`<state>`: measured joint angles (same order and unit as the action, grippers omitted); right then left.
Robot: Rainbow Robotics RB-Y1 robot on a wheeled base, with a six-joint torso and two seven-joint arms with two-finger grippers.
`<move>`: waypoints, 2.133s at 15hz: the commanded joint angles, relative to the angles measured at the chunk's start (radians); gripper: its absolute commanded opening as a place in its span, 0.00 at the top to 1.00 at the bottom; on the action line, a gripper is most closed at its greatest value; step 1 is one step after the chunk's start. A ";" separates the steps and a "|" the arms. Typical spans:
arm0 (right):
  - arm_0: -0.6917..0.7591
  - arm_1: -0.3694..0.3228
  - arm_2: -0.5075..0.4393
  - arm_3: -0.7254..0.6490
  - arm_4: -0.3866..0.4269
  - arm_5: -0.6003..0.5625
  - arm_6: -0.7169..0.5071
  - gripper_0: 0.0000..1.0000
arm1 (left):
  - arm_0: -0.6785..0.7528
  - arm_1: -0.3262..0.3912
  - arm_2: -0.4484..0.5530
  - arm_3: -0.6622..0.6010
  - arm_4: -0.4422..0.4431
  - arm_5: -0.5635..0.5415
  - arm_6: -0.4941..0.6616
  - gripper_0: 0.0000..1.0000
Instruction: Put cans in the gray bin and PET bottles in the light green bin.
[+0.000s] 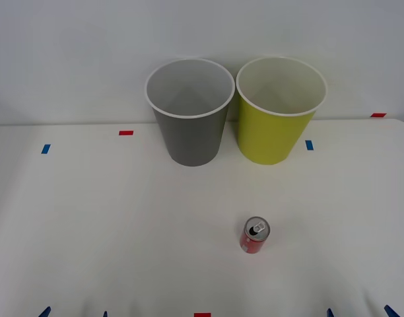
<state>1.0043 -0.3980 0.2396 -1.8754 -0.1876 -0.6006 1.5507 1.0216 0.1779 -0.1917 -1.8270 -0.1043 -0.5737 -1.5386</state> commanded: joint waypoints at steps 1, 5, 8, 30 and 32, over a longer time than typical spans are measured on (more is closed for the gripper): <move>-0.001 -0.015 0.004 0.001 0.003 -0.039 0.003 0.00 | 0.000 0.000 0.000 0.000 0.000 0.000 0.000 0.00; -0.010 -0.070 0.070 0.002 0.014 -0.088 0.016 0.00 | 0.000 0.000 0.000 0.000 0.000 0.000 0.000 0.00; -0.089 -0.110 0.142 0.028 0.007 -0.088 0.019 0.00 | 0.000 0.000 0.000 0.000 0.000 0.000 0.000 0.00; -0.566 0.011 0.291 0.190 -0.003 0.084 0.037 0.00 | 0.000 0.000 0.000 0.000 0.000 0.000 0.000 0.00; -0.589 0.019 0.282 0.190 -0.007 0.102 0.037 0.00 | 0.000 0.000 0.000 0.000 0.000 0.000 0.000 0.00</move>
<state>0.4293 -0.3840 0.5269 -1.6857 -0.1913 -0.5111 1.5875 1.0216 0.1779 -0.1917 -1.8269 -0.1043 -0.5737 -1.5386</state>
